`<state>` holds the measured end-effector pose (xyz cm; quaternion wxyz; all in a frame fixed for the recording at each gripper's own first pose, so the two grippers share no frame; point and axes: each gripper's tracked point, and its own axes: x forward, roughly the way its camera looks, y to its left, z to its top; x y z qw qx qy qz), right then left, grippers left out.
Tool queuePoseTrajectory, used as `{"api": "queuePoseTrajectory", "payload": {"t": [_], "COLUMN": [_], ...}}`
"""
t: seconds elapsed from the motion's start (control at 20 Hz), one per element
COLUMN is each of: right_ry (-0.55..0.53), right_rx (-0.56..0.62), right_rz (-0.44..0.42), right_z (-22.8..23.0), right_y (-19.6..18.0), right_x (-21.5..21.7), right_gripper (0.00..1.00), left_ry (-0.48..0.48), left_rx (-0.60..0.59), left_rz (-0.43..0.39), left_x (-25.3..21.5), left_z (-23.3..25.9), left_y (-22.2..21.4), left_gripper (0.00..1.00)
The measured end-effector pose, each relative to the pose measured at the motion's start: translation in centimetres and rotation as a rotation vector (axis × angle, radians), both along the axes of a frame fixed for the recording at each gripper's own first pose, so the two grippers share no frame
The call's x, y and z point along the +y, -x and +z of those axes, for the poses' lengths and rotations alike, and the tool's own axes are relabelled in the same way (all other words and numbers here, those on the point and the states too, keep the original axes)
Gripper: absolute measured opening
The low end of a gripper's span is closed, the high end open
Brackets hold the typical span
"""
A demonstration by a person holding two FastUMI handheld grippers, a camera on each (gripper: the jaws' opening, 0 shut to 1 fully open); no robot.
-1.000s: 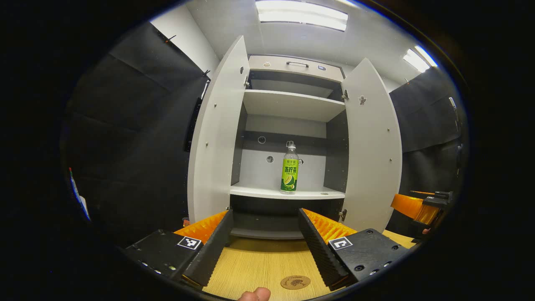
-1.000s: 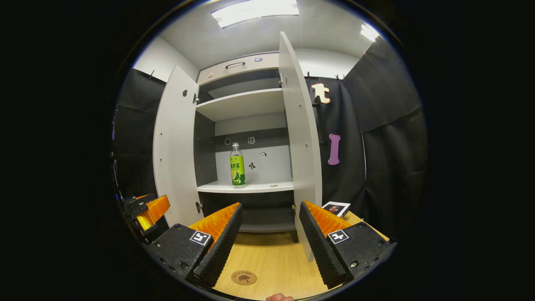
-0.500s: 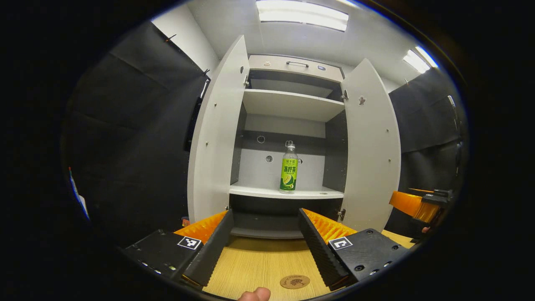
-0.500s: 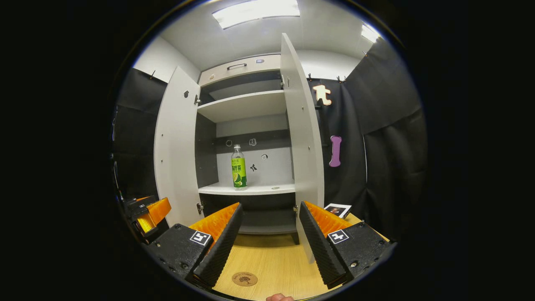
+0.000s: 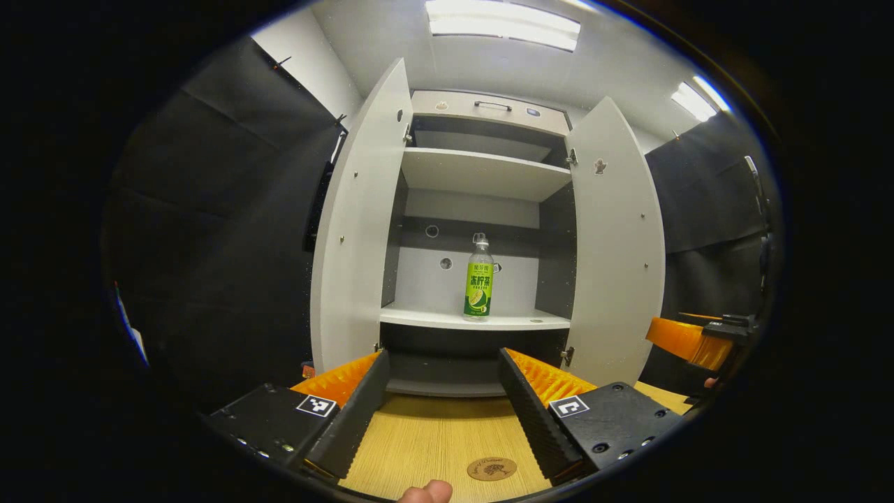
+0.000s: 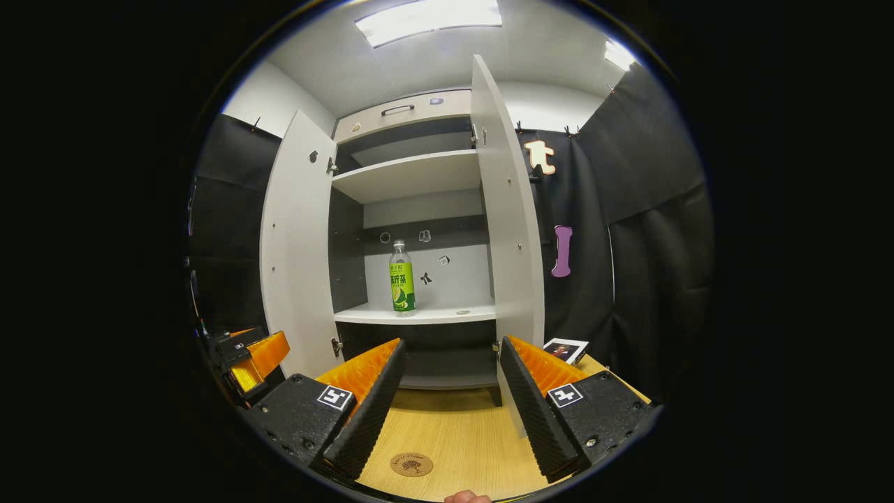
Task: Grasp the bottle in the cabinet with the left hand and place it on the coaster, then close the right door with the right hand and the left door with the left hand.
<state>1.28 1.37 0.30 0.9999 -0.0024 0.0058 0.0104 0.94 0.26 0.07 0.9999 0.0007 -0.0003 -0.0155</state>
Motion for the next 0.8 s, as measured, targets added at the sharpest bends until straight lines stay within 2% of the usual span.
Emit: {"api": "queuePoseTrajectory", "payload": {"t": [0.1, 0.15, 0.2, 0.25, 0.3, 0.8], "right_ry": [0.002, 0.005, 0.01, 0.012, 0.009, 0.029], "right_rx": [0.003, -0.007, -0.017, -0.025, -0.031, -0.049], "right_rz": [0.004, 0.003, -0.003, -0.007, -0.007, -0.012], "right_z": [0.3, 0.5, 0.8, 1.0, 1.3, 1.6], "right_y": [0.1, 0.1, 0.1, -0.1, -0.2, -1.2], "right_x": [0.2, 0.3, 0.4, 0.4, 0.5, 1.7], "right_gripper": [0.84, 0.83, 0.84, 0.83, 0.83, 0.84], "left_ry": [0.0, 0.001, 0.001, 0.001, 0.0, -0.044], "left_rx": [-0.005, -0.006, -0.007, -0.009, -0.01, -0.017], "left_rz": [-0.008, -0.012, -0.013, -0.015, -0.017, -0.028], "left_x": [-0.2, -0.3, -0.2, -0.2, -0.2, 0.1], "left_z": [0.2, 0.3, 0.3, 0.4, 0.5, 0.2], "left_y": [0.0, 0.0, 0.1, 0.0, 0.1, -1.0], "left_gripper": [0.95, 0.99, 0.95, 0.99, 0.95, 0.94]}}
